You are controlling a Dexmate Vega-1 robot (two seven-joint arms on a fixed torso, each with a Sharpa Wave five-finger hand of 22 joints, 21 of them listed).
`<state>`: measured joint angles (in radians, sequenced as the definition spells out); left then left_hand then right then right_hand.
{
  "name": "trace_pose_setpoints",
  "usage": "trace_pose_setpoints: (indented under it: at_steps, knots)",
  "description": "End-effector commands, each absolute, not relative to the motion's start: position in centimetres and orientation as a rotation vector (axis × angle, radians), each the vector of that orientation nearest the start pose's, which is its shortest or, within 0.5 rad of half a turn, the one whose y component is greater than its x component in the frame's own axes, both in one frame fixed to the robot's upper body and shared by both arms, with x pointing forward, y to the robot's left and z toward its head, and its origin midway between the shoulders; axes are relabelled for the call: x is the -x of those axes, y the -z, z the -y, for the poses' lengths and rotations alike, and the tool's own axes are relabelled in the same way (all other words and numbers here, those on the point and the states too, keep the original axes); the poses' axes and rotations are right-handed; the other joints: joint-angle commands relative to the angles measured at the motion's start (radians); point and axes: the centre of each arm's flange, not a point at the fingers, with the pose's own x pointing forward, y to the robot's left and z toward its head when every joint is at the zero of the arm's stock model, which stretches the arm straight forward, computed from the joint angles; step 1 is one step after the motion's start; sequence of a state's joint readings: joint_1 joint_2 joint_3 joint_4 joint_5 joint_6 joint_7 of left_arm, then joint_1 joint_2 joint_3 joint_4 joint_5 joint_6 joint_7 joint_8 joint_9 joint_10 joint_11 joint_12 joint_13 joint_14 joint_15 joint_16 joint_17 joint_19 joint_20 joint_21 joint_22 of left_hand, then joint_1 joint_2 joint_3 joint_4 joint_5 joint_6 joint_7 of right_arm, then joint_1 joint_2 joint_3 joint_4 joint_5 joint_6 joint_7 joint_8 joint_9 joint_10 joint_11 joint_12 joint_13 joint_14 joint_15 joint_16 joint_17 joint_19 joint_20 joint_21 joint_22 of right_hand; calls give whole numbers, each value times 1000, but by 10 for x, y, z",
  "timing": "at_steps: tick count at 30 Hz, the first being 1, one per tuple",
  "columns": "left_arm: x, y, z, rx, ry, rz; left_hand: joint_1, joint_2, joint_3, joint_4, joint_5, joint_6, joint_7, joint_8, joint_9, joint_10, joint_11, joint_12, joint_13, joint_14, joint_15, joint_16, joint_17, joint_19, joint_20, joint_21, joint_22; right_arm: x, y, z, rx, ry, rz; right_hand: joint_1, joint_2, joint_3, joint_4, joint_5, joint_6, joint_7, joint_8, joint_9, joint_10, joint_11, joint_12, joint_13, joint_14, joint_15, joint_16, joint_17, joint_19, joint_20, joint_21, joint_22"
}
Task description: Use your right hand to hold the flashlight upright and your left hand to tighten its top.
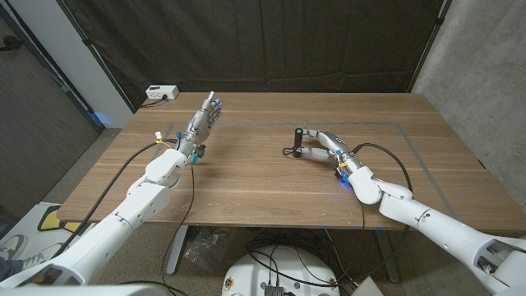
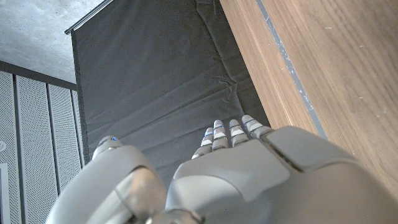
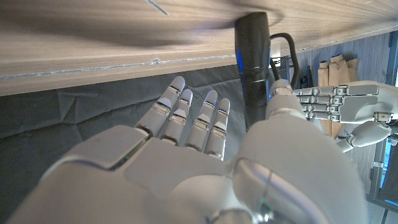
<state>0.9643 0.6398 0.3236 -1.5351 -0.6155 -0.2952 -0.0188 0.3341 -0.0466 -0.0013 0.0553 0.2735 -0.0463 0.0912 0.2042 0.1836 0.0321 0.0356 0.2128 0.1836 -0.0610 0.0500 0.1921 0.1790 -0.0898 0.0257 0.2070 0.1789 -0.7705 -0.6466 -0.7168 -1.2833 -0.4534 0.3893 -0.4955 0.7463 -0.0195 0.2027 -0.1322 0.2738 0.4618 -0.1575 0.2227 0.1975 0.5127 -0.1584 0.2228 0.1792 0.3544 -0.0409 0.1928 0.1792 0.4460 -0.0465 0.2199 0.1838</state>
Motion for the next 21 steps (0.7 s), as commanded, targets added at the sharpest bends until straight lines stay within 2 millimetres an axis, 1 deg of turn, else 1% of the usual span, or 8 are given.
trace_pose_setpoints:
  at_steps: [1, 4, 6, 15, 17, 21]
  knots:
    - [-602, 12, -297, -74, 253, 669, 1, 7, -5, 0, -3, 5, -3, -1, 3, -2, -2, -1, 4, 5, -2, -2, 5, -7, 6, -3, 3, -627, 82, 208, 1083, -73, 920, 1, -2, -3, 2, 6, 19, -2, 8, 3, 14, -3, 11, 3, 16, -6, 3, 4, 13, -5, 4, 4]
    - [-603, 12, -298, -73, 254, 669, 1, 8, -6, 0, -3, 6, -3, -1, 3, -2, -1, -2, 5, 5, -1, -3, 5, -7, 7, -3, 3, -624, 82, 208, 1084, -74, 925, 2, -2, -3, 1, 7, 26, -6, 10, 3, 18, -8, 11, 3, 21, -8, 4, 4, 14, -5, 3, 4]
    - [-604, 12, -297, -71, 256, 669, 1, 8, -6, 0, -3, 7, -3, -1, 3, -2, -2, -2, 5, 5, -1, -3, 5, -7, 7, -3, 3, -623, 82, 207, 1082, -75, 927, 3, -2, -4, 1, 8, 36, -8, 13, 3, 26, -16, 13, 3, 26, -9, 4, 4, 16, -5, 4, 4]
    - [-607, 12, -296, -67, 263, 669, 2, 9, -7, 1, -4, 6, -4, -2, 3, -2, -3, -3, 5, 5, -3, -3, 5, -10, 9, -4, 3, -623, 81, 204, 1072, -79, 933, 10, 1, -2, 0, 11, 54, -14, 17, 3, 47, -24, 18, 3, 39, -14, 5, 3, 20, -5, 4, 4]
    - [-607, 12, -296, -68, 263, 670, 2, 10, -8, 1, -4, 6, -4, -2, 3, -2, -3, -2, 5, 5, -3, -3, 5, -10, 9, -4, 3, -624, 82, 203, 1069, -79, 930, 10, 1, -3, 0, 12, 55, -14, 16, 3, 51, -28, 19, 3, 48, -21, 7, 3, 22, -5, 4, 4]
    - [-606, 12, -297, -68, 260, 670, 3, 10, -8, 1, -4, 6, -6, -2, 3, -1, -4, -3, 5, 5, -3, -3, 5, -10, 9, -4, 3, -628, 83, 203, 1057, -83, 913, 12, 0, -3, -1, 13, 56, -11, 15, 3, 62, -24, 22, 3, 51, -23, 6, 3, 23, -5, 4, 4]
